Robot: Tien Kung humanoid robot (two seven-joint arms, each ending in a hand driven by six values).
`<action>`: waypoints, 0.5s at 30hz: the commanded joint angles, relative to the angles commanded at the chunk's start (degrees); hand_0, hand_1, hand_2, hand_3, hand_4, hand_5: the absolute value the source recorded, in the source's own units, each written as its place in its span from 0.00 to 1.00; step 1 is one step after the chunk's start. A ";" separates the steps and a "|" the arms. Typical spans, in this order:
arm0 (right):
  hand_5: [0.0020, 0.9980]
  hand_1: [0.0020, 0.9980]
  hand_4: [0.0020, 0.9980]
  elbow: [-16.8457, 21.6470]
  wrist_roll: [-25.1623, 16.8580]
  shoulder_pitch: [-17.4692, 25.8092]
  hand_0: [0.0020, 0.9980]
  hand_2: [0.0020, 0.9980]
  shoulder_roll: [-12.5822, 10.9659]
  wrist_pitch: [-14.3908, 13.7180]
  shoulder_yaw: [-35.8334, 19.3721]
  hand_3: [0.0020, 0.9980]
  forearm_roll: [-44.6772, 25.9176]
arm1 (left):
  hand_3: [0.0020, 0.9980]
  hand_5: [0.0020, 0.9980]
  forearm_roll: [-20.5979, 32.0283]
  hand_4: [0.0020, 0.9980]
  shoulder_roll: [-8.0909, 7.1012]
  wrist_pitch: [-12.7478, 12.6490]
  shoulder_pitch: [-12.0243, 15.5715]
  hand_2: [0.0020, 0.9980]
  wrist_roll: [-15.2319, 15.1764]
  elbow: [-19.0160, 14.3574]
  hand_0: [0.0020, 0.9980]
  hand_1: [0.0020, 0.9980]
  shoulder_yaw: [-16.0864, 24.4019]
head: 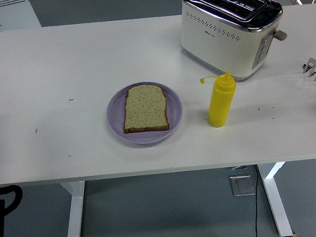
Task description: Pick up the cup,pour liquid into bread,place the cup on the desk
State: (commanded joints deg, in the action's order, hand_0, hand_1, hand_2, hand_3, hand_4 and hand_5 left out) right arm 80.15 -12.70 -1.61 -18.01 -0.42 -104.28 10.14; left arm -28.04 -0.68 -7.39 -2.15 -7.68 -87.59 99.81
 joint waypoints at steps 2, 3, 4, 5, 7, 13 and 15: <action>0.32 0.65 0.46 -0.29 -0.24 -0.08 0.76 0.68 0.06 -0.17 -0.05 0.63 -0.03 | 0.82 1.00 0.00 0.49 0.00 -0.01 -0.05 0.84 0.00 0.00 0.81 0.79 0.10; 0.33 0.65 0.46 -0.55 -0.31 -0.15 0.76 0.68 0.14 -0.25 -0.06 0.63 0.01 | 0.82 1.00 0.01 0.49 0.01 -0.01 -0.09 0.84 0.00 0.00 0.81 0.79 0.17; 0.33 0.65 0.46 -0.64 -0.34 -0.17 0.76 0.68 0.17 -0.28 -0.07 0.63 0.02 | 0.82 1.00 0.01 0.49 0.01 -0.01 -0.11 0.84 0.00 0.00 0.81 0.79 0.19; 0.33 0.65 0.46 -0.85 -0.47 -0.21 0.76 0.68 0.23 -0.43 -0.06 0.63 -0.05 | 0.82 1.00 0.01 0.49 0.02 -0.02 -0.12 0.84 0.00 -0.01 0.81 0.79 0.21; 0.33 0.65 0.46 -1.09 -0.58 -0.29 0.76 0.68 0.29 -0.56 -0.03 0.63 -0.13 | 0.82 1.00 0.01 0.49 0.03 -0.02 -0.15 0.84 0.00 0.00 0.81 0.79 0.23; 0.33 0.65 0.46 -1.34 -0.77 -0.50 0.76 0.68 0.36 -0.86 -0.07 0.63 -0.30 | 0.82 1.00 0.00 0.49 0.02 -0.02 -0.34 0.84 0.02 -0.01 0.81 0.79 0.23; 0.33 0.65 0.46 -1.40 -0.91 -0.52 0.76 0.68 0.36 -1.13 -0.13 0.63 -0.50 | 0.82 1.00 0.00 0.49 0.02 -0.02 -0.40 0.84 0.02 -0.03 0.81 0.79 0.22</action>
State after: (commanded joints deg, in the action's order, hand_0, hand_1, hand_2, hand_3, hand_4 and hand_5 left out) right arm 78.75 -13.61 -2.13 -17.66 -1.55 -104.41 9.64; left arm -28.04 -0.67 -7.41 -2.55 -7.66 -87.63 100.03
